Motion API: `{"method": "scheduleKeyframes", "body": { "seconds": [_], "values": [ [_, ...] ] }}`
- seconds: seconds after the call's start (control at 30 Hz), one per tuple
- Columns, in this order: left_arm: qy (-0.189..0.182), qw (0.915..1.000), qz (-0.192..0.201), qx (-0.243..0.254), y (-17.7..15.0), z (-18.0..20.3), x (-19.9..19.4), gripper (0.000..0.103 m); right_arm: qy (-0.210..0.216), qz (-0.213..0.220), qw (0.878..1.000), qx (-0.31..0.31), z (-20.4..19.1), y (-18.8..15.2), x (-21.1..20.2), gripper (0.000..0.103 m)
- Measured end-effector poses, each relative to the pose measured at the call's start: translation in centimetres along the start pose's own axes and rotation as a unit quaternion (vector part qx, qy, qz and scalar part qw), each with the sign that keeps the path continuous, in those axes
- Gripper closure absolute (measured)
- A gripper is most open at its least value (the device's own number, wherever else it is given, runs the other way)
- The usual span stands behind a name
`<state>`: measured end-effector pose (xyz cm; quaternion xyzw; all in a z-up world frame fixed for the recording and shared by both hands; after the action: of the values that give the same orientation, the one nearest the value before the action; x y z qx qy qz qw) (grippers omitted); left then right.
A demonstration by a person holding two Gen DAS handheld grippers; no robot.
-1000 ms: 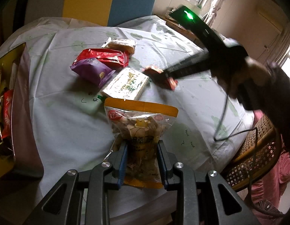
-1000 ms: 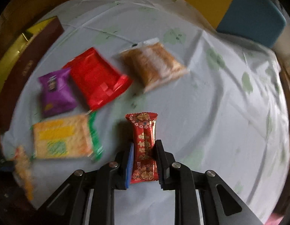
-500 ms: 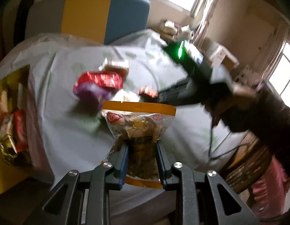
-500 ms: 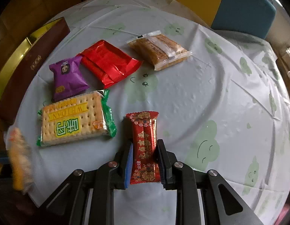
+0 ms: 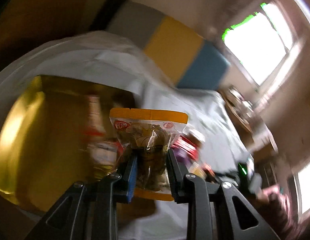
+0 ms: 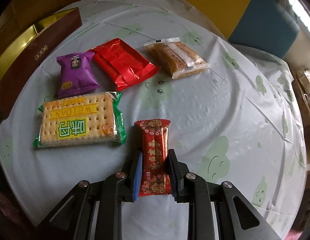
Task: Organize snacks
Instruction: 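Carry the nut bag into the gold tray and open the left gripper, then carry the red candy bar into the gold tray and open the right gripper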
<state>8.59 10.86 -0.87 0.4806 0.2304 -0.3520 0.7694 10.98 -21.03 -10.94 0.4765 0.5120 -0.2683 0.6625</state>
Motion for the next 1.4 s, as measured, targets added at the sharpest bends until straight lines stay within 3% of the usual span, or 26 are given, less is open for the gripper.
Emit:
{"method": "scheduleKeyframes", "body": {
  "seconds": [0.13, 0.37, 0.5, 0.57, 0.7, 1.07, 1.4],
  "values": [
    [0.049, 0.9976, 0.0, -0.049, 2.4, -4.3, 1.4, 0.075, -0.014, 0.0, 1.0, -0.02, -0.7, 0.0, 0.0, 0.078],
    [0.088, 0.9871, -0.029, -0.13, 5.2, -8.7, 6.3, 0.075, -0.023, 0.0, 0.999, -0.027, -1.4, -0.2, -0.5, 0.078],
    [0.118, 0.9849, -0.04, -0.12, 6.9, -9.9, 8.7, 0.075, -0.025, 0.0, 0.999, -0.032, -1.6, -0.3, -0.5, 0.078],
    [0.123, 0.9853, -0.049, -0.108, 7.3, -10.0, 9.9, 0.068, -0.024, 0.0, 0.999, -0.031, -1.6, -0.3, -0.5, 0.078],
    [0.135, 0.9829, -0.059, -0.11, 7.7, -10.5, 11.4, 0.066, -0.025, 0.0, 0.999, -0.033, -1.6, -0.3, -0.5, 0.078],
    [0.203, 0.9772, -0.018, -0.058, 5.1, -8.1, 6.9, 0.065, -0.024, -0.001, 0.999, -0.046, -1.5, -0.3, -0.4, 0.078],
    [0.183, 0.9827, 0.006, 0.026, 1.4, -2.5, 3.5, 0.065, -0.04, 0.002, 0.998, -0.058, -2.2, -0.4, -0.4, 0.078]
  ]
}}
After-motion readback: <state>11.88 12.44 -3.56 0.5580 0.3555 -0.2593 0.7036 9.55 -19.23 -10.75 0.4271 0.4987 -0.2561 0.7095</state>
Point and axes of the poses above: each gripper's, at about its wrist camera, not at the fingertips, and x roughly the way its jaws point, z to its right, y to its top, the point moved 4 cm from there along x, roughly the way its jaws point, and after that the axes turned 5 degrees about y, right-handed, at the moved point
